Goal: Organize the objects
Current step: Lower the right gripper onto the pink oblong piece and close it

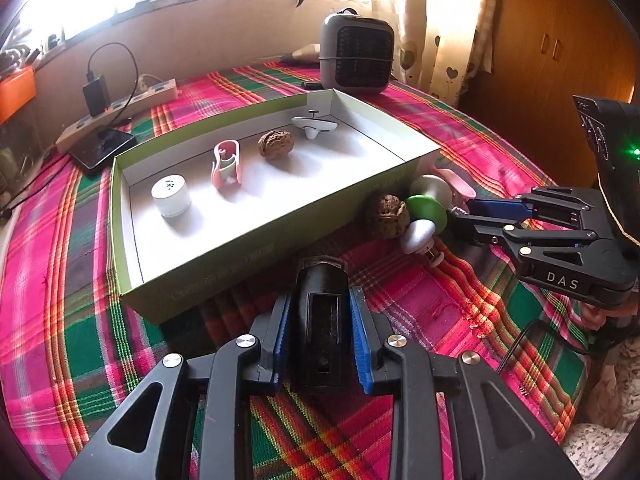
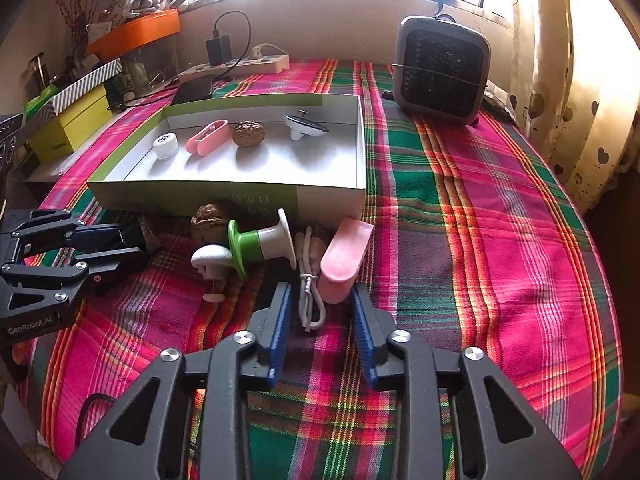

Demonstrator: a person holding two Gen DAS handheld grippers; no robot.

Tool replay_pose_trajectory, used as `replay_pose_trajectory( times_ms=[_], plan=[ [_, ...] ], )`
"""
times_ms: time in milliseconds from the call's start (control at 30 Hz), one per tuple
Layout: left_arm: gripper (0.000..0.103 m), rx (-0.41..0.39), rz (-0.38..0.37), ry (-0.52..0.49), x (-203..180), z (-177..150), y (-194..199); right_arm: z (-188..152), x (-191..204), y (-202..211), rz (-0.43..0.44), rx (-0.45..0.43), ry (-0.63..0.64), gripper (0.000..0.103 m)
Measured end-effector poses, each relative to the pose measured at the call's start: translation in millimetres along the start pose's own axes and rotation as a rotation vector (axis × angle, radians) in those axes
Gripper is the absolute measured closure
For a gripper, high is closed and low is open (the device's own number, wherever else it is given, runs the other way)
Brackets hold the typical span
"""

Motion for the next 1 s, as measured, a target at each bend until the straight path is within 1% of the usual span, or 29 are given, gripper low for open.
replay_pose_trajectory(
  times_ms=[200, 500, 700, 833, 900, 1000],
  plan=[
    [0.078, -0.001, 0.0, 0.001, 0, 0, 0, -2, 0, 2, 0.0, 0.001, -0.008, 0.076],
    [0.077, -0.003, -0.007, 0.007, 1, -1, -1, -10, -2, 9, 0.01, 0.0, 0.0, 0.08],
    [0.077, -0.003, -0.008, 0.008, 1, -1, -1, -16, -11, 12, -0.017, 0.006, -0.005, 0.08],
    [0.077, -0.003, -0.007, 0.008, 1, -1, -1, -17, -24, 11, -0.045, 0.031, -0.032, 0.08],
    [0.077, -0.003, -0.008, 0.008, 1, -1, -1, -15, -27, 15, -0.028, 0.027, -0.032, 0.08],
    [0.077, -0.003, -0.01, 0.01, 1, -1, -1, -11, -32, 19, 0.057, 0.019, -0.073, 0.08]
  ],
)
Point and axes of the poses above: each gripper's, at about its wrist camera, not at the fingertips, and y roughly against the way its jaws point, x to its left, z to its top, the point moved 3 cm from there along -y, roughly the way its jaws point, and after that the axes turned 12 degrees about -z, right-handed, at the moved point
